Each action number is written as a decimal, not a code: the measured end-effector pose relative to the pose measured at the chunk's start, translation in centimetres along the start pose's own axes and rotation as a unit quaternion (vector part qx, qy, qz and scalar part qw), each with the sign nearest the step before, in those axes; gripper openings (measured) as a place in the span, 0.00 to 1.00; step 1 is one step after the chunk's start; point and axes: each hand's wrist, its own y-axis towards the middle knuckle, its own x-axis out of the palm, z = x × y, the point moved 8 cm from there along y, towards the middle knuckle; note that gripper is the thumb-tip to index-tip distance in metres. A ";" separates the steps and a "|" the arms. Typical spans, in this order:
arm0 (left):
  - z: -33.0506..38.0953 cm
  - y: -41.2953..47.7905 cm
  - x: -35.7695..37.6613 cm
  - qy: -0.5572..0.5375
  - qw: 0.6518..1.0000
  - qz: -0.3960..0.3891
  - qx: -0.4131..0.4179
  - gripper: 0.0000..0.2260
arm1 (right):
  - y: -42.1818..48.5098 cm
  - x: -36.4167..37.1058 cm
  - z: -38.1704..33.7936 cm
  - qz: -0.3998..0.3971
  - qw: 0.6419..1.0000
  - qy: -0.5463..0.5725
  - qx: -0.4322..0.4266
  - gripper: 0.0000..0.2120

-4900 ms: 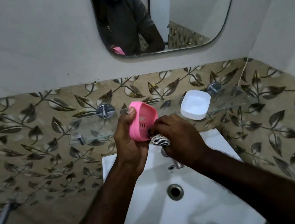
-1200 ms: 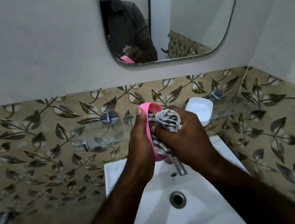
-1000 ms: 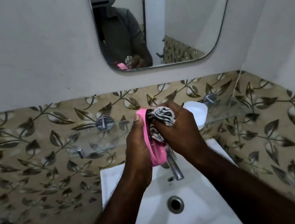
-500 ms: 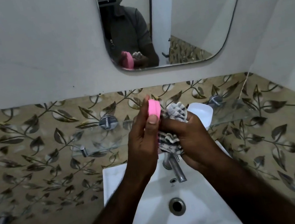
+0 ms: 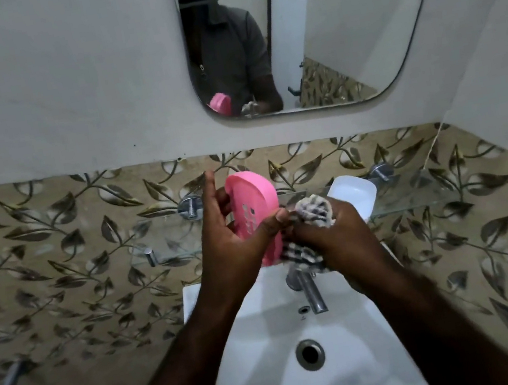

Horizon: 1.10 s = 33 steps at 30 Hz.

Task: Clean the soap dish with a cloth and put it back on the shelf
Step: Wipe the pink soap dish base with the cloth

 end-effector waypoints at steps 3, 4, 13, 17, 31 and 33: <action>-1.8 -0.5 -0.3 0.012 0.998 0.040 -0.056 0.55 | 0.0 -0.7 -1.7 0.007 0.997 0.004 -0.073 0.12; -2.3 -0.6 -0.4 0.010 0.996 0.057 -0.071 0.54 | -0.1 -0.4 -2.2 -0.008 0.995 -0.040 -0.093 0.14; -2.8 -1.0 -0.2 -0.117 0.986 0.042 -0.108 0.34 | -1.0 -0.7 -2.4 0.081 0.962 -0.207 -0.159 0.17; -3.7 -1.8 1.1 -0.311 0.930 -0.037 -0.193 0.46 | -1.4 0.1 -3.4 0.046 0.956 -0.197 -0.212 0.18; -0.8 -1.4 1.5 -0.021 0.985 -0.165 -0.039 0.09 | 0.6 -1.2 1.2 0.061 0.996 -0.057 -0.039 0.12; -1.2 -1.3 1.5 0.034 0.986 -0.160 -0.017 0.15 | 0.5 -2.4 1.6 0.098 0.994 -0.049 -0.019 0.10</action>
